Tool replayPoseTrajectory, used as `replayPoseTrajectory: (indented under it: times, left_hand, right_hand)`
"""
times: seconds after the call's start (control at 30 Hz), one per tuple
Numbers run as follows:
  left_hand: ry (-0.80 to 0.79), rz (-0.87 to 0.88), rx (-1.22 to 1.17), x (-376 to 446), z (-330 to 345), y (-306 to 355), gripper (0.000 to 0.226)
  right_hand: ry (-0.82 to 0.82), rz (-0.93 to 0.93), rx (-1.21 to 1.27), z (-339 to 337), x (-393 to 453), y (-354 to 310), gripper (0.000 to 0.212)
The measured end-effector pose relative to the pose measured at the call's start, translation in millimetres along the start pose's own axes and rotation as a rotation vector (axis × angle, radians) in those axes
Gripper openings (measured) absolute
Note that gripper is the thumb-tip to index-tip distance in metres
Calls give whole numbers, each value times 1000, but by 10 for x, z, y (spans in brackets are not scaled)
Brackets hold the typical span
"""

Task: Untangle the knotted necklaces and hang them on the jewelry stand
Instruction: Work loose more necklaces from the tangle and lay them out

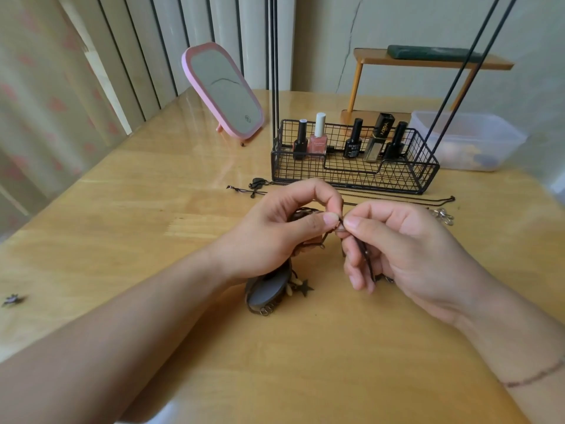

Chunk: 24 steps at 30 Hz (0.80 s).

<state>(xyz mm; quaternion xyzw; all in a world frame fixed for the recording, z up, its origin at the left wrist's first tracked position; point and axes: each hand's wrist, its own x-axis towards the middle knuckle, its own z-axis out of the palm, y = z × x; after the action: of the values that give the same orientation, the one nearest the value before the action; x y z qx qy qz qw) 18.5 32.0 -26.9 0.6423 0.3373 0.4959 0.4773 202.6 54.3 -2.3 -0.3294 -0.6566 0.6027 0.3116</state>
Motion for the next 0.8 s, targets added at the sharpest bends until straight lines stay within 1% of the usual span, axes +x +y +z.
replayPoseTrajectory:
  times: [0.43,0.5,0.6,0.7,0.8]
  left_hand:
    - [-85,-75,-90,-19,-15,5,5]
    - [-67,-88,-153,-19,-14,12,5]
    - [-19,-104,-246,-15,-60,38,12]
    - [-15,-83,-251,-16,-79,51,9]
    - [-16,-93,-235,-10,-105,48,18]
  right_hand:
    - [26,6,-95,-3,10,28,25]
    - [31,22,-119,-17,9,32,23]
    - [44,32,-155,-34,10,39,24]
    - [56,11,-122,-27,9,28,24]
    - [64,-33,-92,-28,8,19,23]
